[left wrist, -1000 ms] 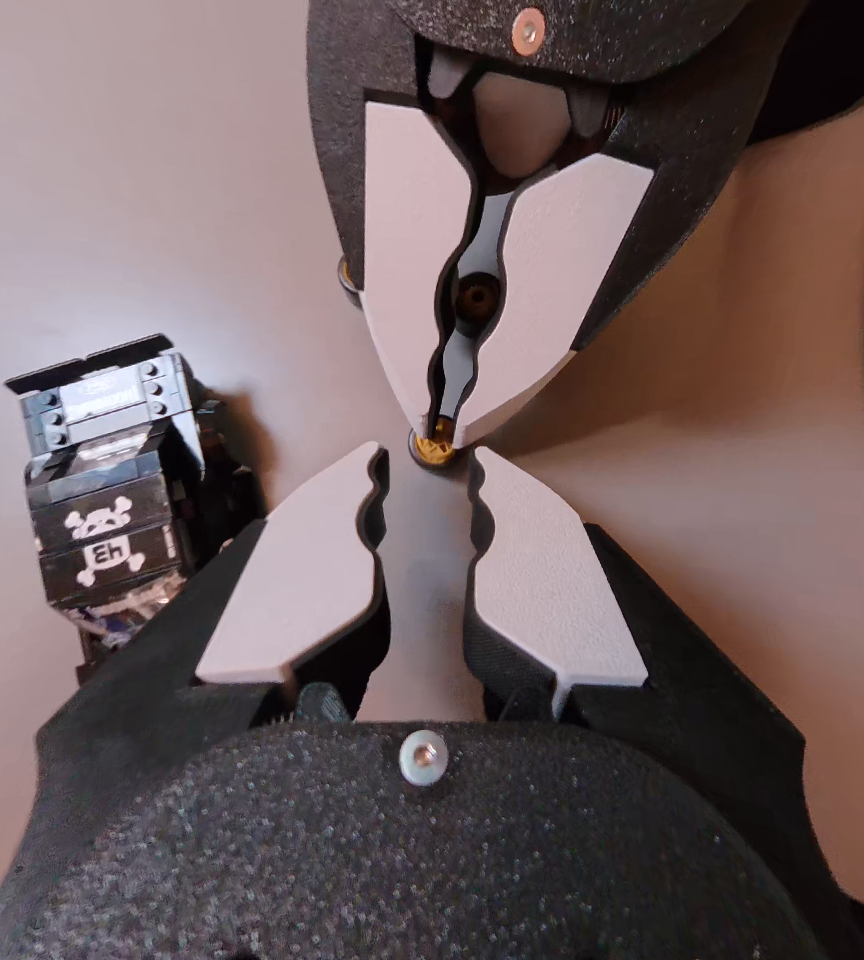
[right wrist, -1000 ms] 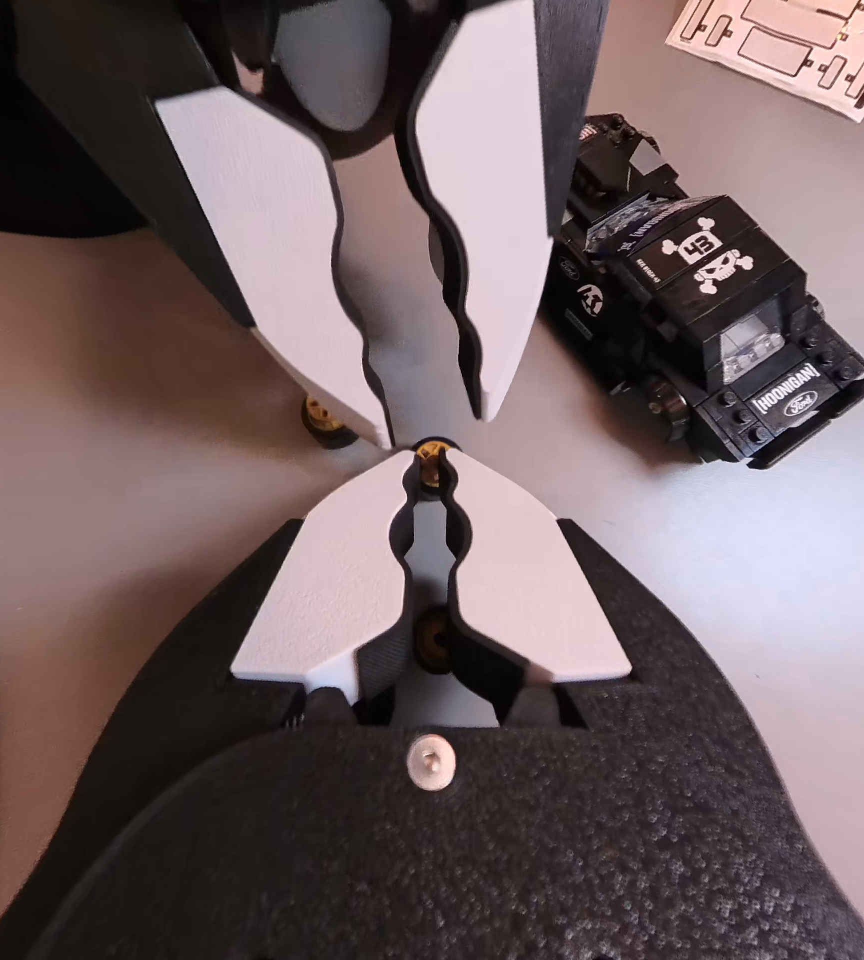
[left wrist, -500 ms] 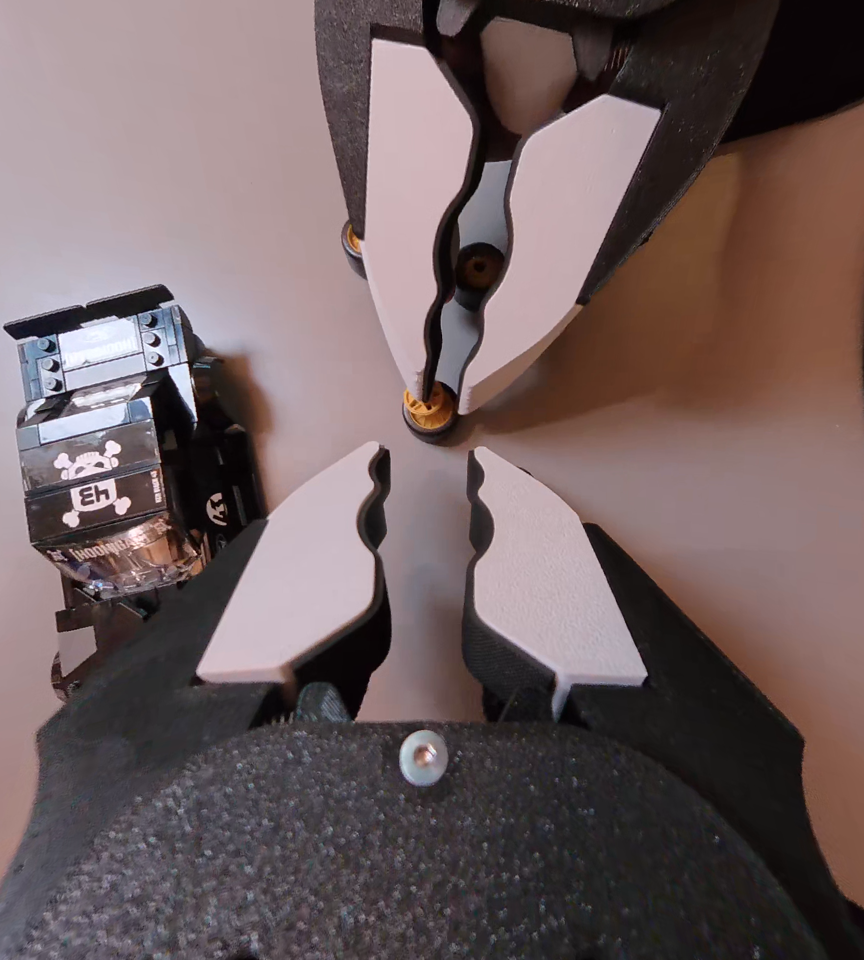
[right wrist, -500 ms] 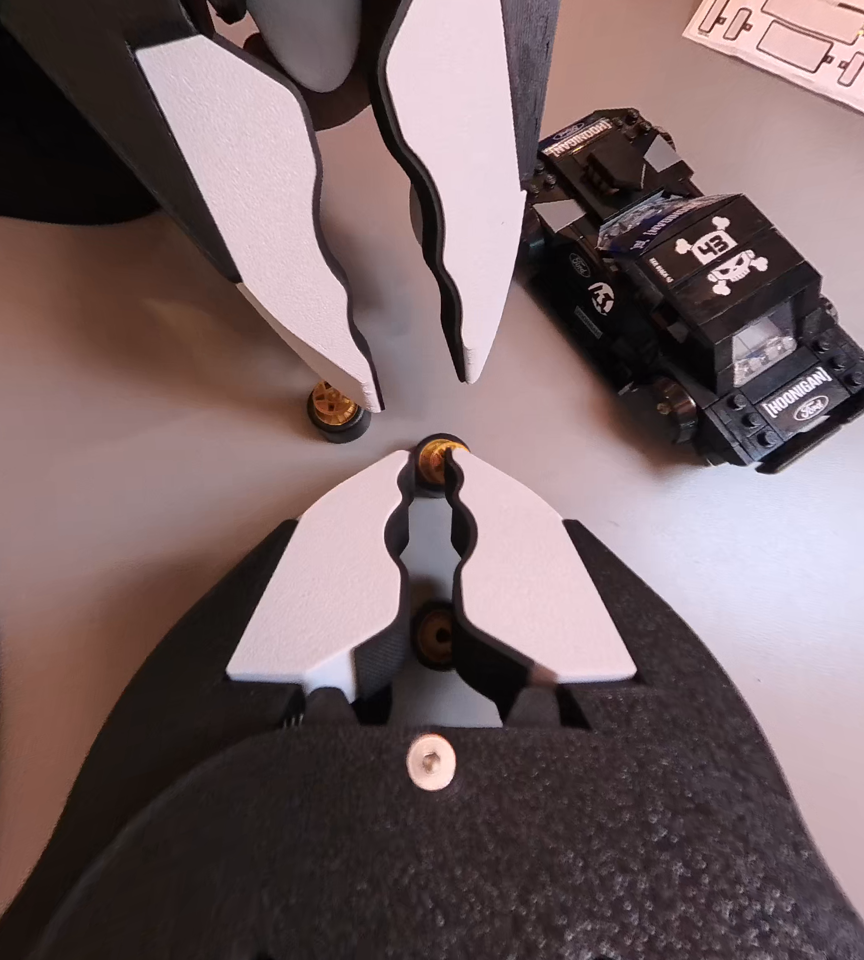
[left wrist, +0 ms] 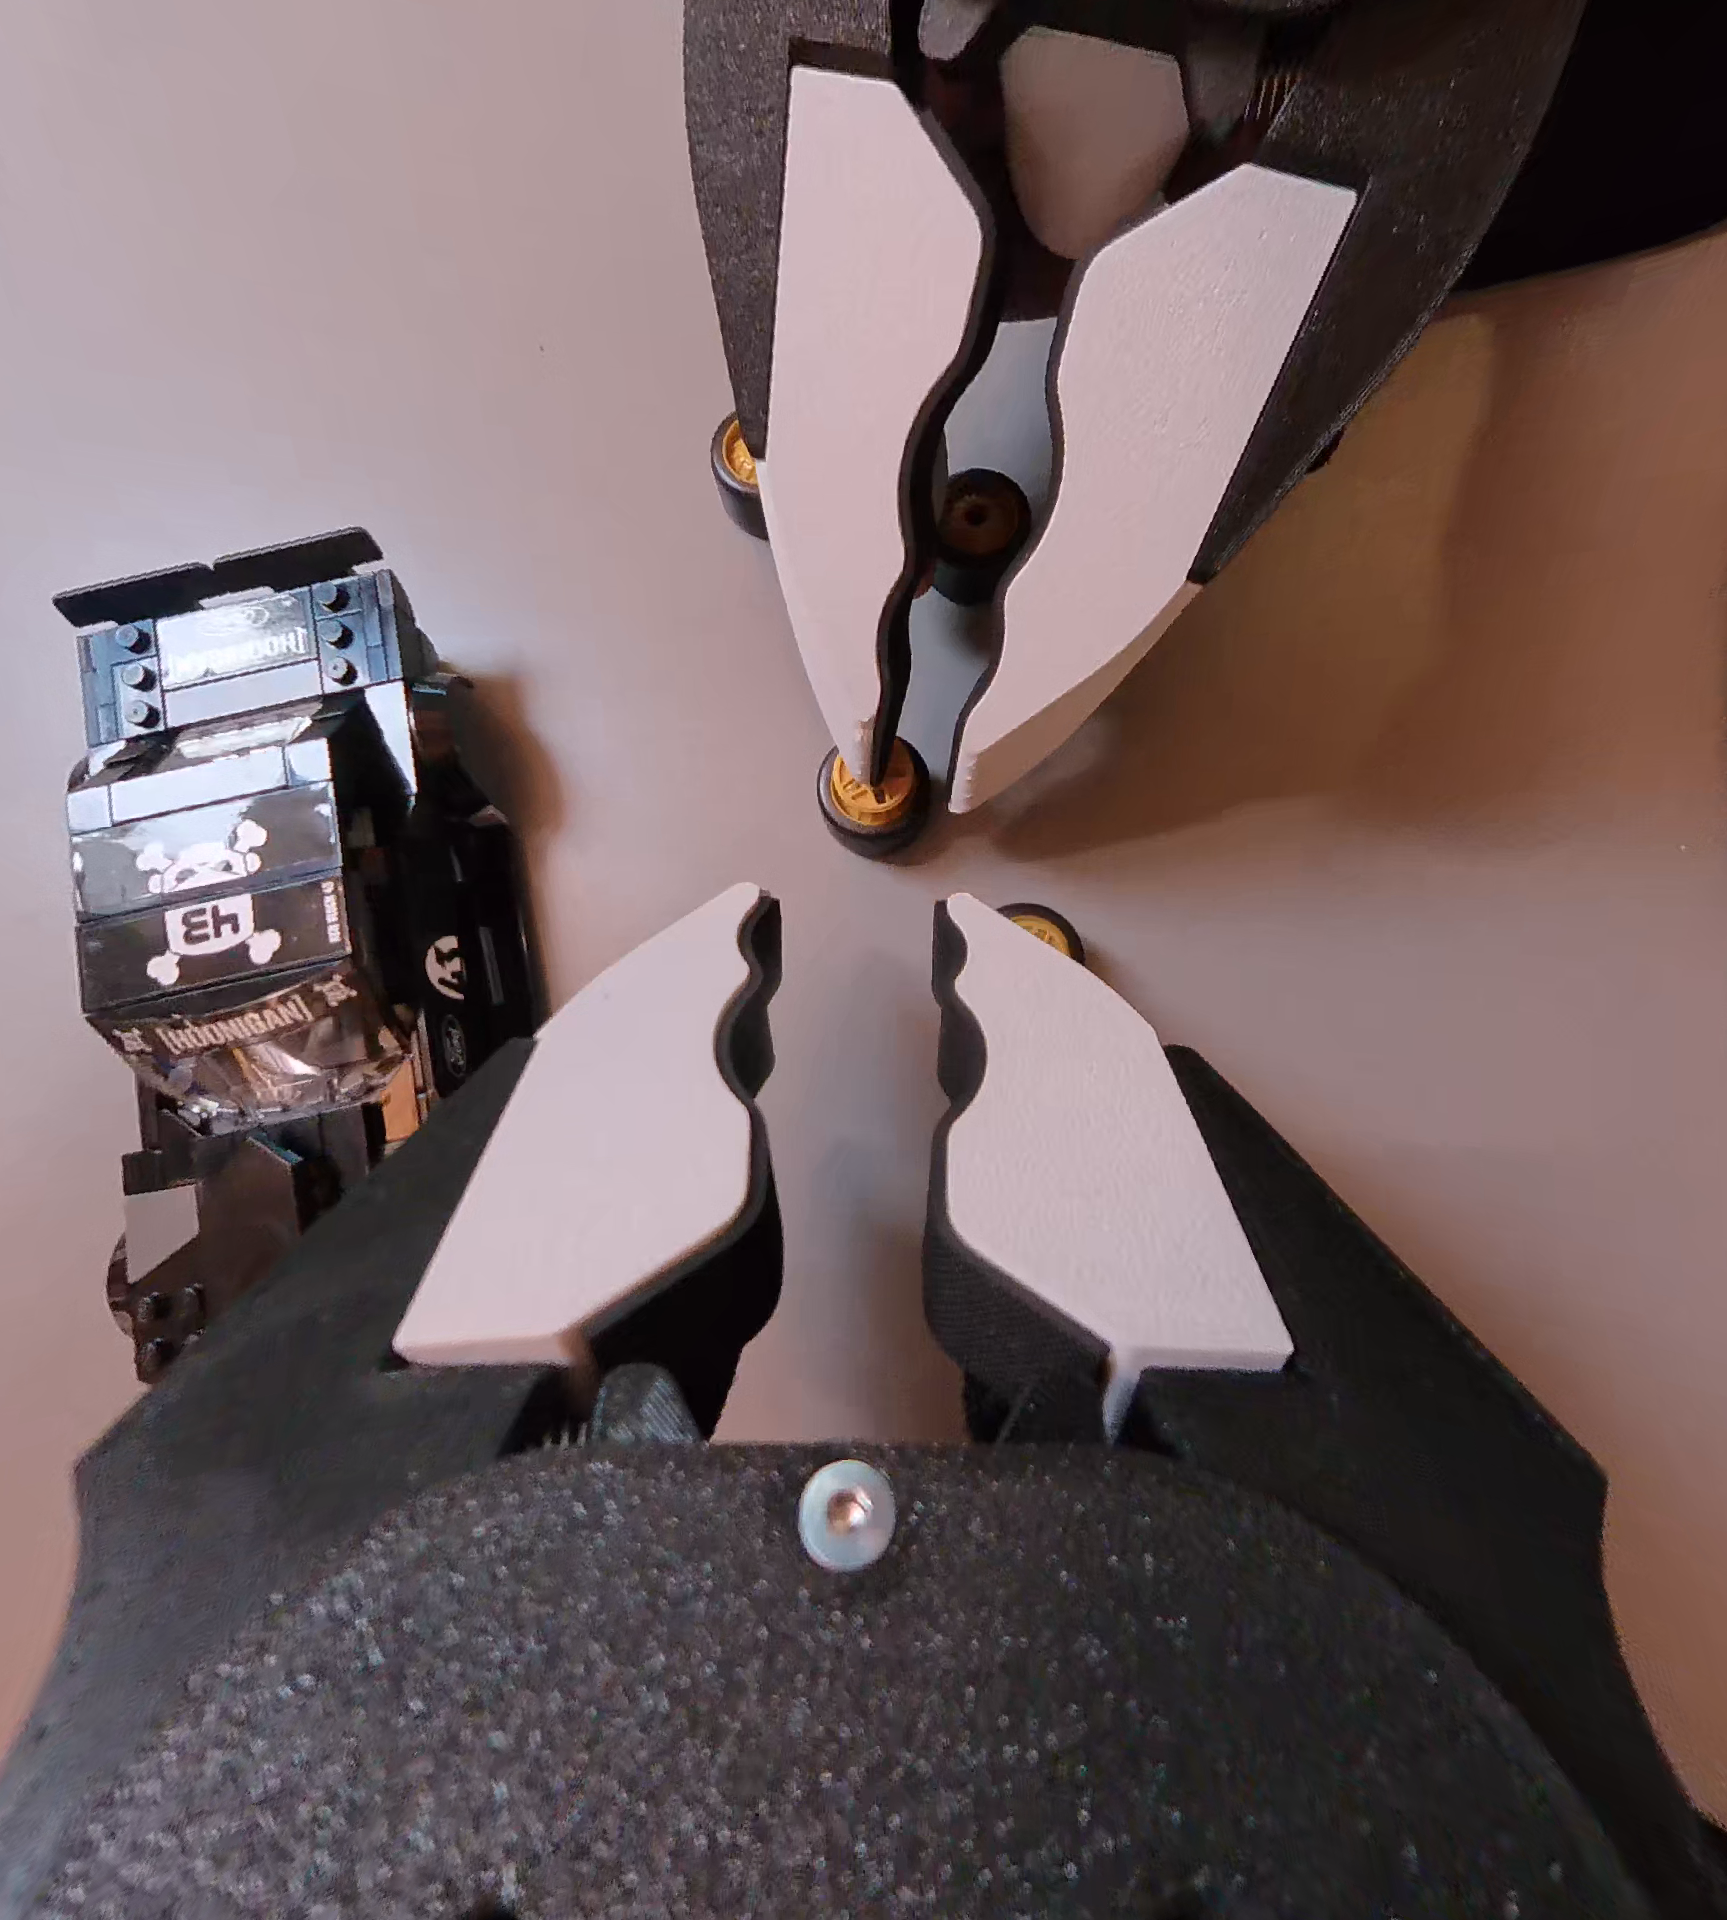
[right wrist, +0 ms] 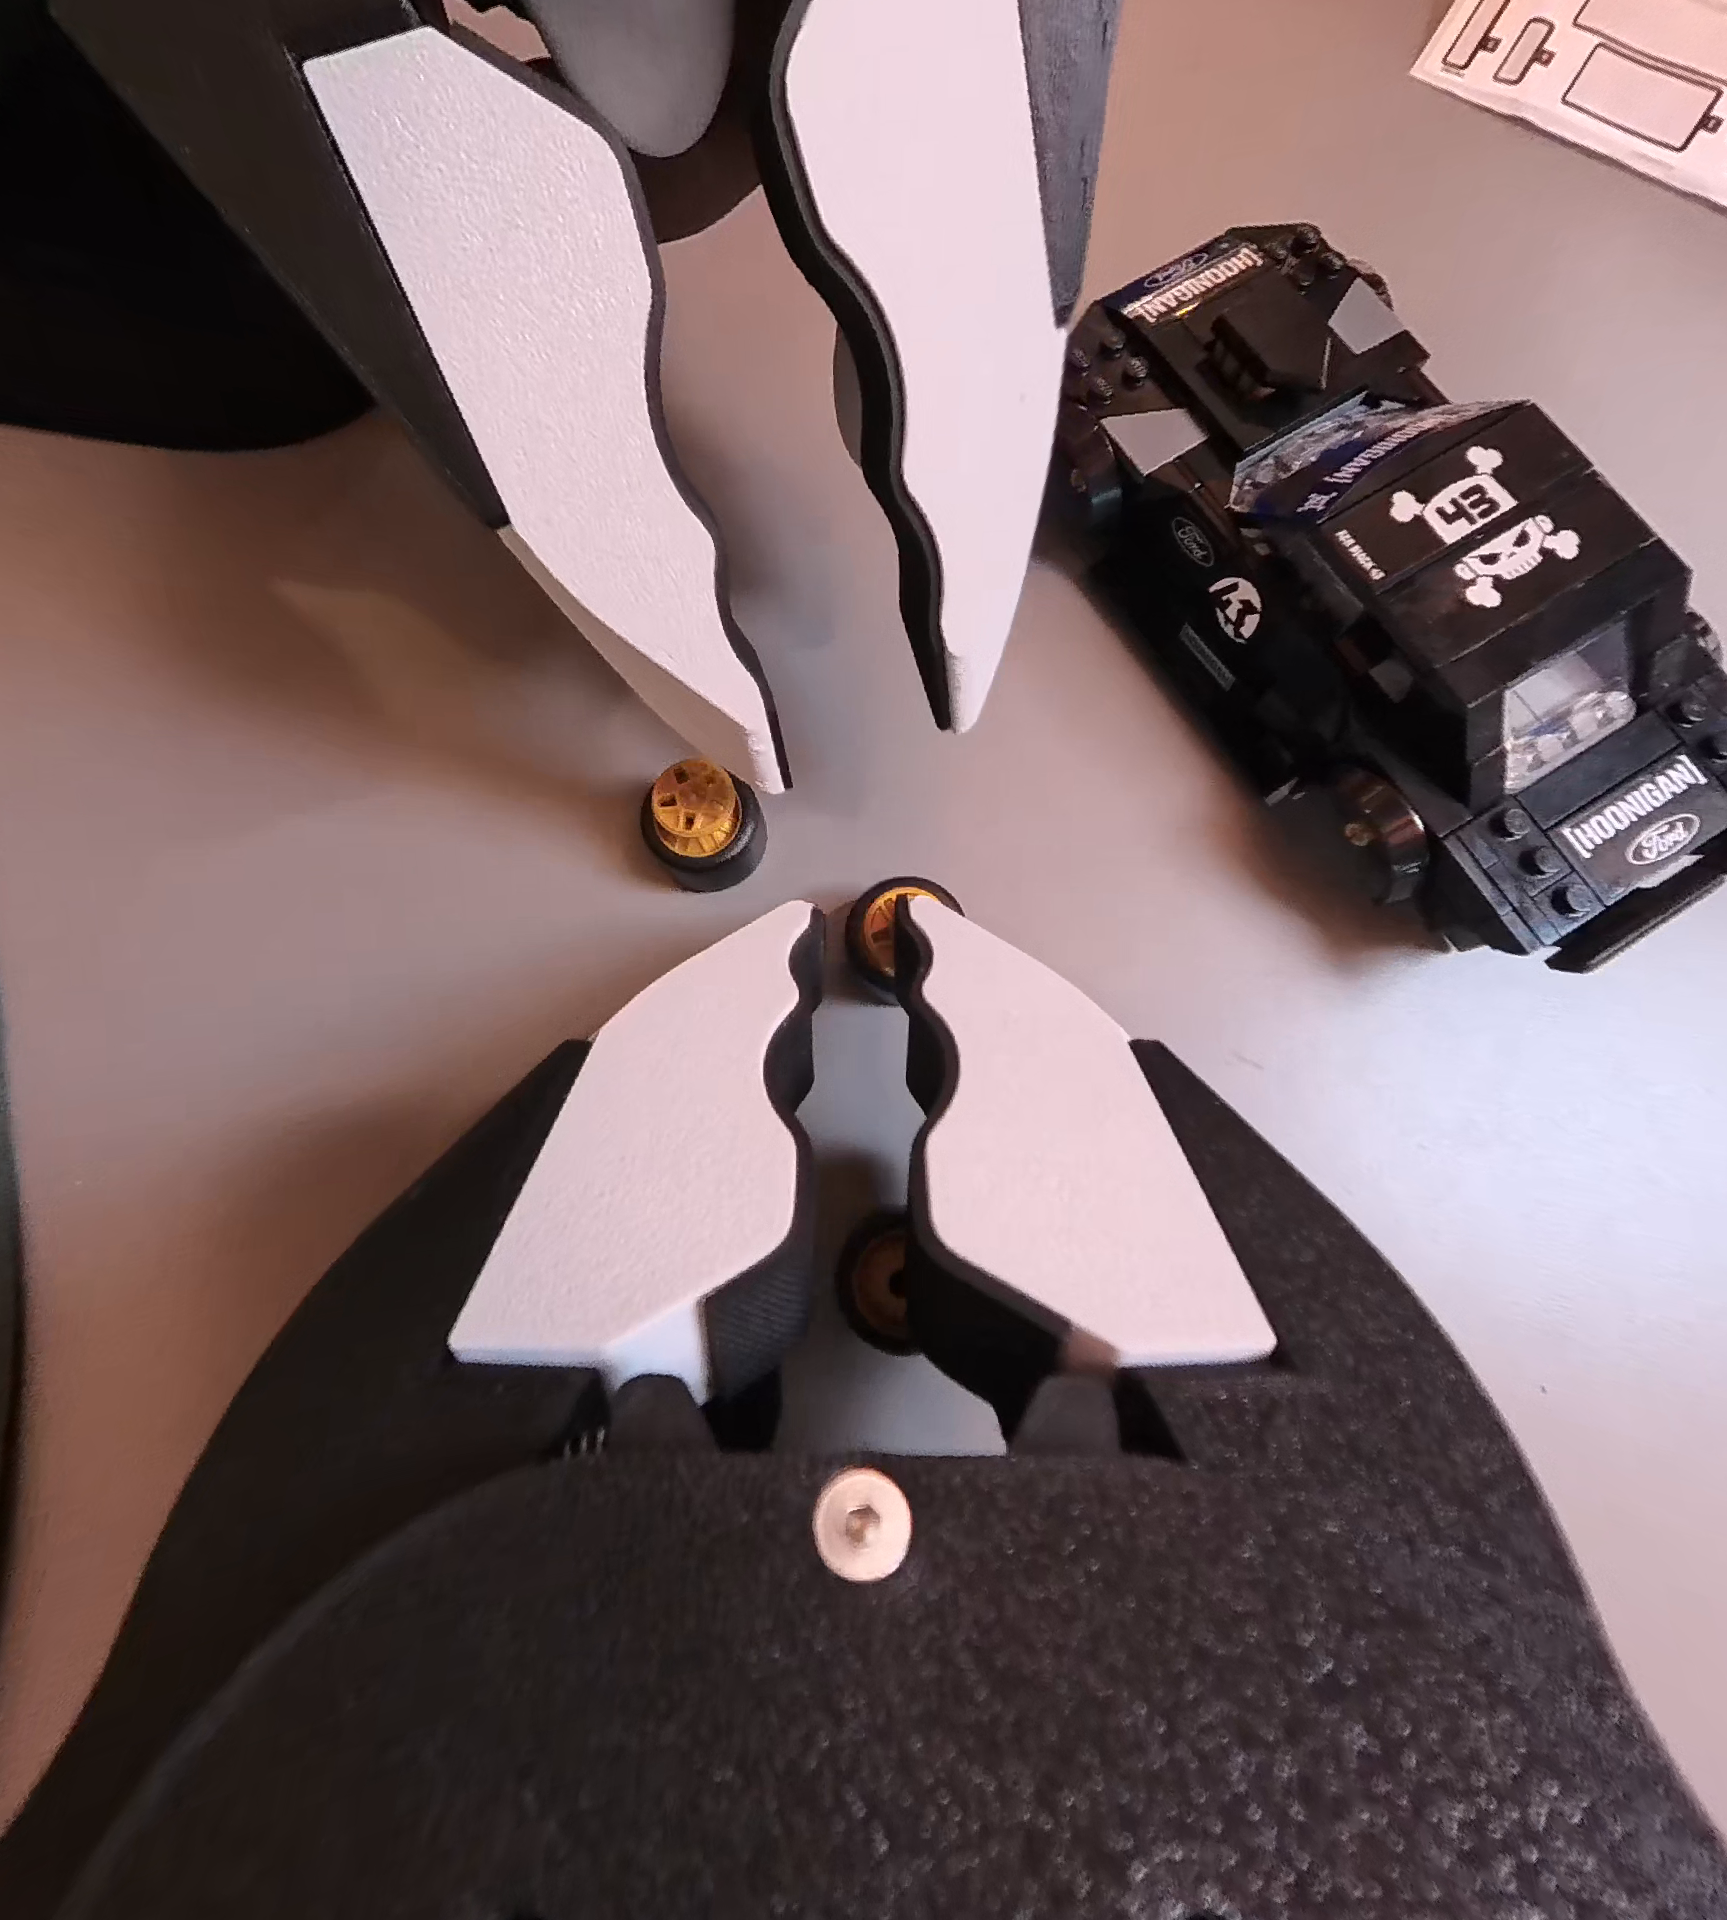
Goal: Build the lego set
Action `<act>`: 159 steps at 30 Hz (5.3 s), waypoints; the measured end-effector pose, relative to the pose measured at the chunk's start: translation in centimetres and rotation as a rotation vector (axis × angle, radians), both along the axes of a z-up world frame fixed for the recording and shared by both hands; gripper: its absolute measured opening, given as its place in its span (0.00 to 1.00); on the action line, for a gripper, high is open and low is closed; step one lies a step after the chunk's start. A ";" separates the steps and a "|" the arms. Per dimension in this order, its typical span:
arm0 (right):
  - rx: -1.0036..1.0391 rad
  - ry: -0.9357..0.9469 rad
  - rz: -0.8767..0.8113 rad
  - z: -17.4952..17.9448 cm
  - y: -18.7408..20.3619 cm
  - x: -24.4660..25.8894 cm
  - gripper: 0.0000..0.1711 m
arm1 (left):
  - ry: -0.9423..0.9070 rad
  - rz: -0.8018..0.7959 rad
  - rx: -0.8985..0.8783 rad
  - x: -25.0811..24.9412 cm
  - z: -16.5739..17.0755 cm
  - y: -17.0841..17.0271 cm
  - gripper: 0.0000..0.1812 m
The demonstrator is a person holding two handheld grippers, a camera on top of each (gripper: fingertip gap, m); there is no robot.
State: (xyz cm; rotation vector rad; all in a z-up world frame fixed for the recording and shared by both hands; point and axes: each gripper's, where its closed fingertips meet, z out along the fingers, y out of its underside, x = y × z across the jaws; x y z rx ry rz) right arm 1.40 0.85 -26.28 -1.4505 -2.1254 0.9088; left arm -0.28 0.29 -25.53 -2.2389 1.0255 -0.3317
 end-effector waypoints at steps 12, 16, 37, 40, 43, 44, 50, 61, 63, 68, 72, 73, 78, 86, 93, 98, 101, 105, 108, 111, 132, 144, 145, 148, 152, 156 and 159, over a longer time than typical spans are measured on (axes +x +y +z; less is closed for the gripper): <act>-0.055 0.120 0.019 2.6 -0.2 0.0 0.11 | -0.035 0.086 0.092 -1.4 2.0 -0.6 0.15; -0.074 0.272 0.001 5.1 0.2 0.4 0.12 | -0.079 0.172 0.198 -2.9 4.5 -1.6 0.14; -0.055 0.409 -0.361 6.9 7.1 3.3 0.14 | 0.266 0.479 -0.184 -29.6 3.1 -21.7 0.11; -0.033 0.401 -0.348 7.1 6.7 2.8 0.14 | 0.190 0.290 -0.281 -28.3 0.7 -22.0 0.15; -0.017 0.393 -0.342 7.2 6.4 2.7 0.14 | 0.203 0.171 -0.313 -28.5 -0.4 -22.1 0.15; -0.012 0.390 -0.344 7.2 6.4 2.8 0.14 | 0.203 0.150 -0.338 -28.5 -0.8 -22.1 0.15; 0.000 0.362 -0.382 6.6 6.8 3.5 0.14 | 0.188 0.008 -0.321 -26.8 -2.6 -20.8 0.21; 0.006 0.339 -0.404 5.5 7.1 3.2 0.14 | 0.136 0.041 -0.123 -24.0 -2.7 -16.3 0.08; 0.004 0.339 -0.401 5.5 7.1 3.0 0.14 | 0.131 0.053 -0.126 -24.1 -2.7 -16.3 0.08; 0.001 0.343 -0.397 5.5 7.1 2.8 0.14 | 0.169 0.072 -0.133 -24.4 -2.7 -16.3 0.08; 0.000 0.352 -0.400 5.8 7.1 3.0 0.14 | 0.210 0.092 -0.152 -25.3 -2.7 -16.6 0.07; 0.000 0.354 -0.401 5.9 7.1 3.1 0.14 | 0.210 0.104 -0.158 -25.5 -2.7 -16.7 0.07; 0.002 0.376 -0.395 6.6 6.8 3.2 0.13 | 0.219 0.163 -0.127 -26.6 -1.0 -17.0 0.04; -0.003 0.420 -0.315 7.5 5.0 2.2 0.13 | 0.118 0.287 0.001 -26.5 3.2 -17.4 0.04; 0.017 0.567 -0.125 11.1 0.0 -0.8 0.14 | -0.535 0.262 0.435 -17.1 15.6 -13.2 0.04; -0.439 0.633 0.066 16.3 -6.6 -3.3 0.14 | -0.875 0.106 0.665 -9.2 19.8 -10.1 0.04; -0.728 0.630 0.054 19.0 -7.6 -4.0 0.20 | -0.883 0.032 0.769 -5.7 20.0 -8.2 0.03; -1.000 0.574 -0.006 19.9 -7.1 -4.3 0.20 | -0.845 -0.024 0.845 -2.6 20.1 -6.8 0.03; -1.110 0.549 0.010 20.1 -7.4 -3.8 0.19 | -0.808 -0.052 0.849 -1.4 19.7 -6.3 0.03; -1.132 0.560 -0.008 19.8 -7.2 -3.7 0.16 | -0.775 -0.069 0.848 -0.8 19.2 -5.9 0.03; 0.058 -0.111 0.042 3.0 5.1 4.1 0.09 | -0.598 0.213 0.635 -3.6 11.8 -2.6 0.19; 0.142 -0.204 0.166 -0.6 3.0 5.4 0.09 | -0.549 0.217 0.554 -3.6 9.1 -2.3 0.18; 0.140 -0.206 0.170 -0.6 2.9 5.4 0.09 | -0.544 0.215 0.550 -3.6 9.0 -2.3 0.18; 0.150 -0.215 0.175 -0.7 2.8 5.5 0.09 | -0.530 0.214 0.549 -3.7 8.8 -2.3 0.18; 0.160 -0.227 0.177 -0.7 2.8 5.6 0.10 | -0.525 0.218 0.545 -3.8 8.7 -2.4 0.17; 0.178 -0.237 0.181 -0.7 2.8 5.6 0.10 | -0.527 0.217 0.537 -3.8 8.6 -2.4 0.17; 0.186 -0.247 0.183 -0.7 2.8 5.7 0.10 | -0.523 0.214 0.530 -3.7 8.4 -2.4 0.17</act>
